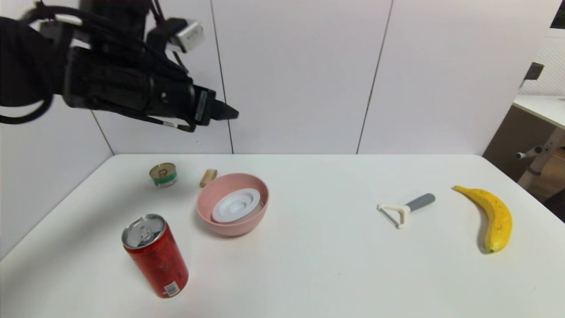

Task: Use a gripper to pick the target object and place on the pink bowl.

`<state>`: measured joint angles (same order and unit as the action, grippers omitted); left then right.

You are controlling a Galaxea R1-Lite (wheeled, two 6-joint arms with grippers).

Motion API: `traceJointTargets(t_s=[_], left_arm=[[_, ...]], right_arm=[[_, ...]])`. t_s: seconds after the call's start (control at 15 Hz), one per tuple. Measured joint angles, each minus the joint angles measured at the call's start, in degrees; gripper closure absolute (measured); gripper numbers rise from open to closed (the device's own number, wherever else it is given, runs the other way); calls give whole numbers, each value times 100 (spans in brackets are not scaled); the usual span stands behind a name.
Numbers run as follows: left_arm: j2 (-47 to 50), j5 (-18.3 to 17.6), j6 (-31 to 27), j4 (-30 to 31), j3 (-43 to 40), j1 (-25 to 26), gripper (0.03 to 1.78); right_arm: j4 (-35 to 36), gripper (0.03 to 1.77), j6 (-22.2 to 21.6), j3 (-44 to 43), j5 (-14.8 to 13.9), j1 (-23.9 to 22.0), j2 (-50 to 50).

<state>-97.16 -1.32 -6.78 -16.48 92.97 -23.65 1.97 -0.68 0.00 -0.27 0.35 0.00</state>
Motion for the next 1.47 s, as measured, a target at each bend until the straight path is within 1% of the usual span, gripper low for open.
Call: traceJointTargets(t_s=[0.2, 0.33, 0.4, 0.53, 0.73, 1.07, 1.33, 1.4, 1.47], left_arm=[[881, 343, -85, -88, -143, 433, 22], [1585, 410, -157, -165, -556, 852, 19], [1952, 421, -173, -179, -887, 1053, 18], [2750, 377, -168, -176, -1740, 1409, 17], [4048, 236, -149, -20, -3238, 1742, 15], [6601, 124, -13, 306, -5805, 2030, 14], [8608, 55, 138, 447, -7646, 2228, 12], [8967, 38, 179, 588, -8109, 2258, 12], [9220, 16, 207, 880, -8566, 2286, 12]], right_arm=[[2, 9, 13, 0, 0, 5, 0], [2, 9, 6, 0, 2, 0, 0], [0, 9, 9, 0, 2, 0, 0], [0, 9, 6, 0, 6, 0, 0], [2, 9, 5, 0, 2, 0, 0], [2, 9, 5, 0, 0, 0, 0], [0, 9, 0, 0, 2, 0, 0], [0, 9, 0, 0, 0, 2, 0], [2, 9, 0, 0, 2, 0, 0]])
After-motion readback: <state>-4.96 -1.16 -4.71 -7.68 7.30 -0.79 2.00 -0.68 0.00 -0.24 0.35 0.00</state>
